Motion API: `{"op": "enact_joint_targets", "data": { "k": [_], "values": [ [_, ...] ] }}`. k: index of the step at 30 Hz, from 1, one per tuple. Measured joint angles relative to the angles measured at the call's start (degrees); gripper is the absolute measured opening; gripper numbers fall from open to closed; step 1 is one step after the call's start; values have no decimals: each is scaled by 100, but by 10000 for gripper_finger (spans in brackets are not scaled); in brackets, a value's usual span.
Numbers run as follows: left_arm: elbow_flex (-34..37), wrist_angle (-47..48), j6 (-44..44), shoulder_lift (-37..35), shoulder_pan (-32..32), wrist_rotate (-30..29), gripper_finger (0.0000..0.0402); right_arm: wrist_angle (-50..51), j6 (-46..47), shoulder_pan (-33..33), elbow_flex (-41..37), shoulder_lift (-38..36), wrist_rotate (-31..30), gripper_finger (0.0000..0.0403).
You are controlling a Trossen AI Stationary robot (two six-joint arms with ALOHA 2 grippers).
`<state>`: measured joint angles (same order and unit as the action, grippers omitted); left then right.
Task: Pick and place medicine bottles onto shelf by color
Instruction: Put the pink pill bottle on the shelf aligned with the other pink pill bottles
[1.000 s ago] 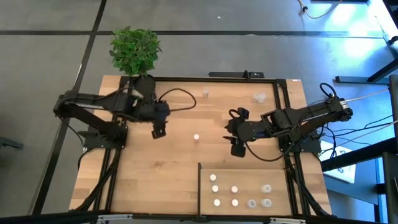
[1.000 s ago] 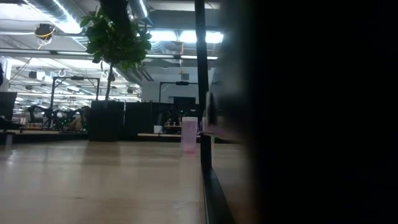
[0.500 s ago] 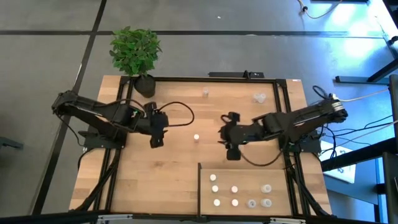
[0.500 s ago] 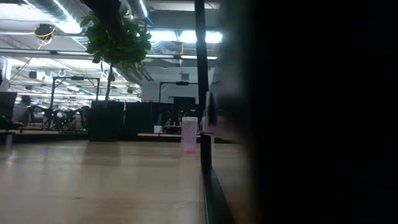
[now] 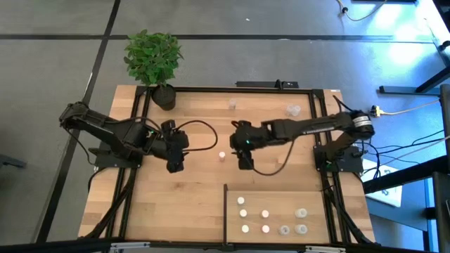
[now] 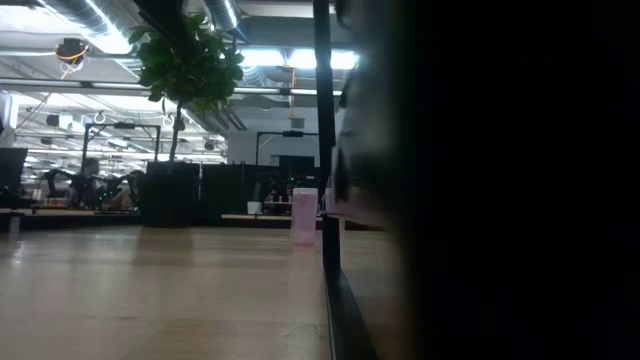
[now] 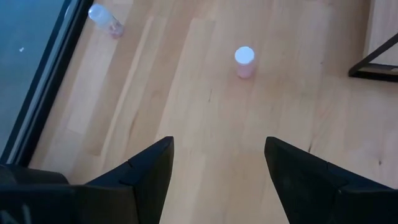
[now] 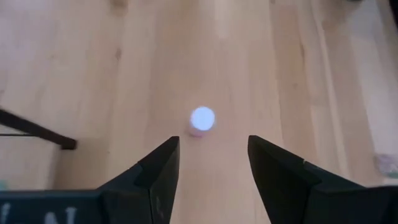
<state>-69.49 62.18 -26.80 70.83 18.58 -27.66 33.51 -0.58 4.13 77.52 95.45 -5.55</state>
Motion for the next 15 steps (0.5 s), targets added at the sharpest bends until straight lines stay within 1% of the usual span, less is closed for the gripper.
{"op": "enact_joint_targets", "data": {
  "k": [2,6,15],
  "values": [
    [0,17,-16,0,29,0,246,-5,-179,-162,0,112,251,193],
    [0,16,-20,0,62,-34,246,-120,-1071,-357,0,392,835,193],
    [0,14,-247,1,62,-48,246,-413,-2231,-662,0,863,1294,193]
  ]
}}
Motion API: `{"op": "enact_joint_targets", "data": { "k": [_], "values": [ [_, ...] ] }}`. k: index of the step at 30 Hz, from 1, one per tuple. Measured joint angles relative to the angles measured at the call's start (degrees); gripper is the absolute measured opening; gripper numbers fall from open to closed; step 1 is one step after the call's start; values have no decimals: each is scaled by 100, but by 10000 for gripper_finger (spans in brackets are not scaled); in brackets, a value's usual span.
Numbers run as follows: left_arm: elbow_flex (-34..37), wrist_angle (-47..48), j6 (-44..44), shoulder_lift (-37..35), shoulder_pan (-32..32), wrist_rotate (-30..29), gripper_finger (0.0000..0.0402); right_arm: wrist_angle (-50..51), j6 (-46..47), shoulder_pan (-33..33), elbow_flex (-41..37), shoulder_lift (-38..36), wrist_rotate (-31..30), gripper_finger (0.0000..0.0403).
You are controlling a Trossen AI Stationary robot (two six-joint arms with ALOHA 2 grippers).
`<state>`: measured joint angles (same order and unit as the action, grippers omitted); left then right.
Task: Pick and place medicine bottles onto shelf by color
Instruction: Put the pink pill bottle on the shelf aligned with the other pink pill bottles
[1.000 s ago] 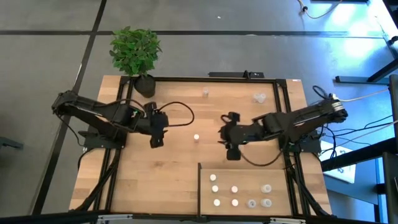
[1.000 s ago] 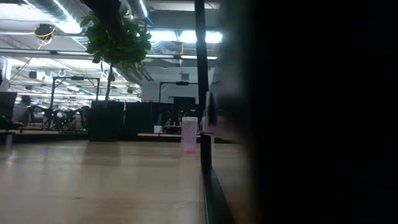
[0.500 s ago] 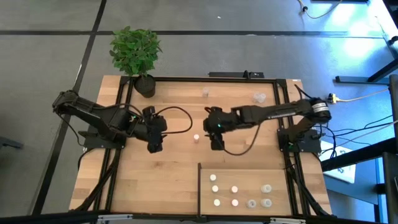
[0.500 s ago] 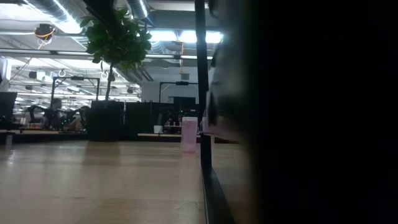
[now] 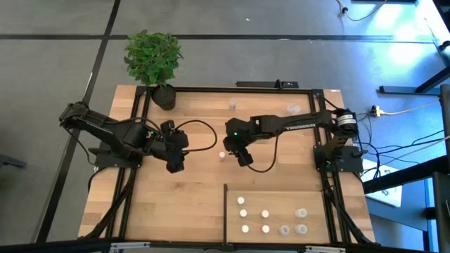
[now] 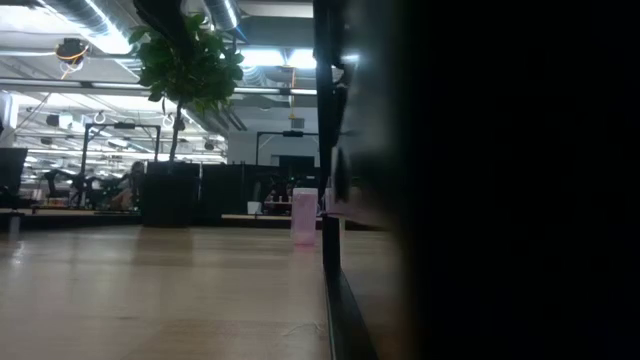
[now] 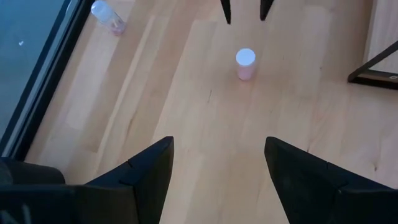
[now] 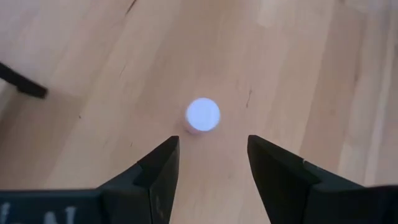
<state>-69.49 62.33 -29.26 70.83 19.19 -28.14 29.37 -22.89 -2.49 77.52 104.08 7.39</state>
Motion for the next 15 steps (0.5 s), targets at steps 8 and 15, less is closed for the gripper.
{"op": "enact_joint_targets", "data": {
  "k": [8,15],
  "values": [
    [0,0,-216,1,-6,2,245,-277,-417,-62,0,265,128,193],
    [0,0,-368,1,-6,2,243,-425,-276,-55,0,277,128,193]
  ]
}}
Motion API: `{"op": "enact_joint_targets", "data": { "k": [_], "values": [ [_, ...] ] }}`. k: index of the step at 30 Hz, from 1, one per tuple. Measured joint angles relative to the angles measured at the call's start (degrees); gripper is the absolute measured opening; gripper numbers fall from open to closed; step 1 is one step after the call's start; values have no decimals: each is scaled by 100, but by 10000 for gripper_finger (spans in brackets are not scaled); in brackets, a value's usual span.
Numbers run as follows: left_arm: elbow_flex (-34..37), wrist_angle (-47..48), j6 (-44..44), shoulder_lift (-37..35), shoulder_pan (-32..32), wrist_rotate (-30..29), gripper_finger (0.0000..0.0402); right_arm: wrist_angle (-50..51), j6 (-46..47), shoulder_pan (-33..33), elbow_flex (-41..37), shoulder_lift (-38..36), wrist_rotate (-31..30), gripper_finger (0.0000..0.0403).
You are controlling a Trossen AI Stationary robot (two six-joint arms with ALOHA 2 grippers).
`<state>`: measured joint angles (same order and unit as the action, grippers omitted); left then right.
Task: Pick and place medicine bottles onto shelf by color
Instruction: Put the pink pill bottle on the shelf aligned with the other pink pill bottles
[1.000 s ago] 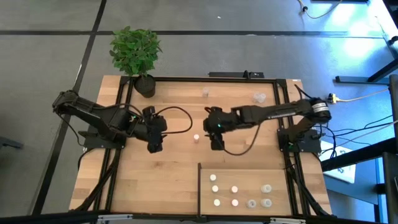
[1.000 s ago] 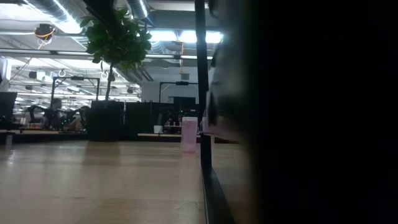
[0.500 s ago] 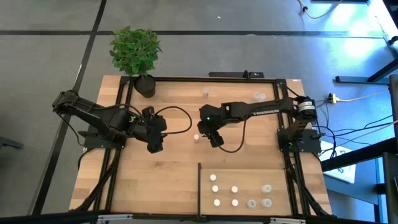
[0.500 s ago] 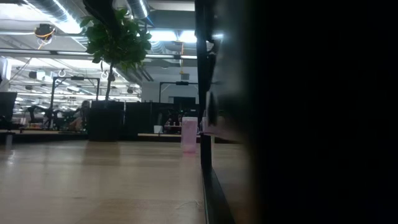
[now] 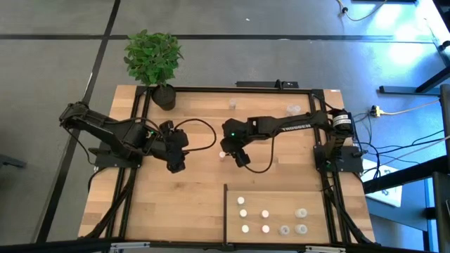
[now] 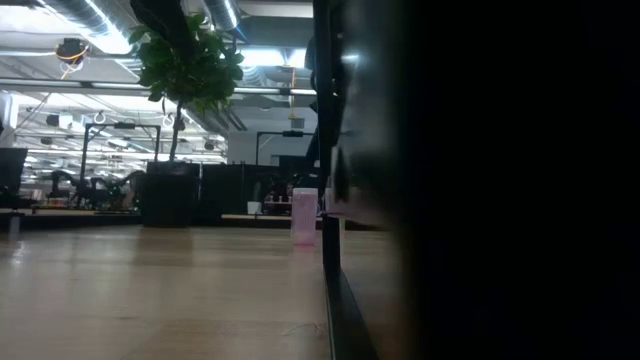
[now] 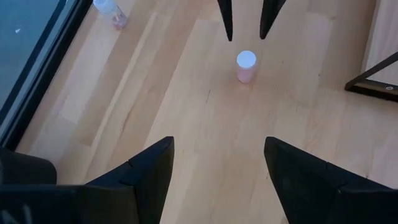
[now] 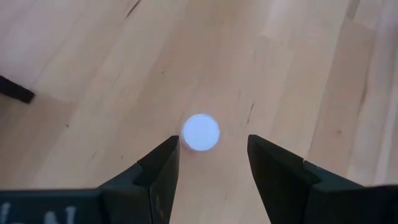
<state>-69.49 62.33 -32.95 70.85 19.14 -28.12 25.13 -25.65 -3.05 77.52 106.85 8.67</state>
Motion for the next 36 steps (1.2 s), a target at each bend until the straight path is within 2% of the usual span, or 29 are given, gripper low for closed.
{"op": "enact_joint_targets", "data": {
  "k": [9,17,23,29,36],
  "values": [
    [0,0,-13,0,0,0,244,-162,277,26,0,0,-220,198],
    [0,0,-13,0,0,0,244,-138,410,30,0,0,-357,250],
    [0,0,-13,0,0,0,243,-213,269,26,0,0,500,261],
    [0,0,-13,0,0,1,244,-270,134,26,0,12,544,261],
    [0,2,-11,0,2,4,245,-507,-21,33,0,412,538,261]
  ]
}}
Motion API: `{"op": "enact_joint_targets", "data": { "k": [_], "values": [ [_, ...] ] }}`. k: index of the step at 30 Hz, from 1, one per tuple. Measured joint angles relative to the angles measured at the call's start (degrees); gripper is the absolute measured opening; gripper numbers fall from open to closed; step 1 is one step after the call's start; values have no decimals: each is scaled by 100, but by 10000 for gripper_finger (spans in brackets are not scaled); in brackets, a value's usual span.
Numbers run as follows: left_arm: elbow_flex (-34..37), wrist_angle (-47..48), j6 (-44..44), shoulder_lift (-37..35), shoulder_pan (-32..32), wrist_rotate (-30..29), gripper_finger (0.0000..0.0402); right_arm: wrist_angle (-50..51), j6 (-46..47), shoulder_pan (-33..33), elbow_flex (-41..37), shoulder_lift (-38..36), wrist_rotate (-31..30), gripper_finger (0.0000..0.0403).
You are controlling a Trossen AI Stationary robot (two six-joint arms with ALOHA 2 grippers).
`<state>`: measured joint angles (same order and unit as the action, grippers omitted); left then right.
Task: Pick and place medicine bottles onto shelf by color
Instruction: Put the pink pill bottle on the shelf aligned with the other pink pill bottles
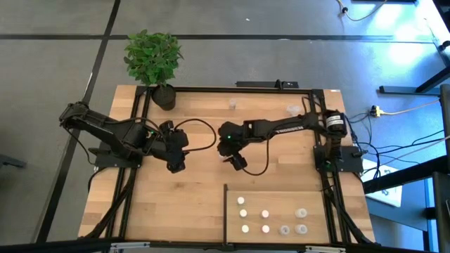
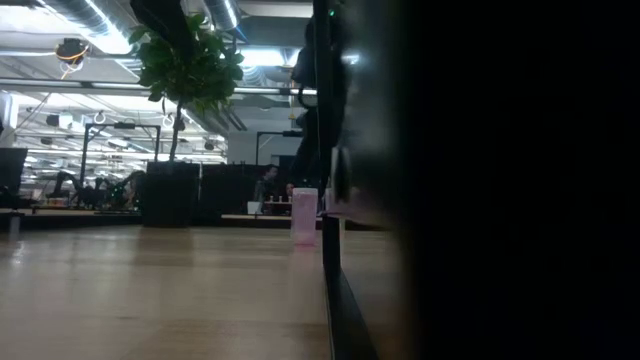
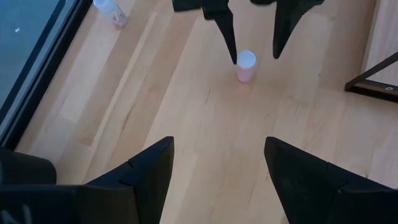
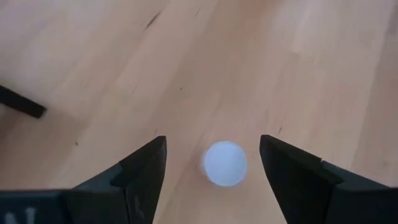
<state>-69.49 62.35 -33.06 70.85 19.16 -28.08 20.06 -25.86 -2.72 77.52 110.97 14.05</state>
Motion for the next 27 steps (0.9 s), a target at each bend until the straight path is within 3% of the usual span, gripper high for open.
{"op": "enact_joint_targets", "data": {
  "k": [21,27],
  "values": [
    [0,11,7,0,2,2,243,-234,2,0,-4,462,-90,260],
    [0,11,7,2,2,2,244,-269,6,0,-4,462,-90,222]
  ]
}}
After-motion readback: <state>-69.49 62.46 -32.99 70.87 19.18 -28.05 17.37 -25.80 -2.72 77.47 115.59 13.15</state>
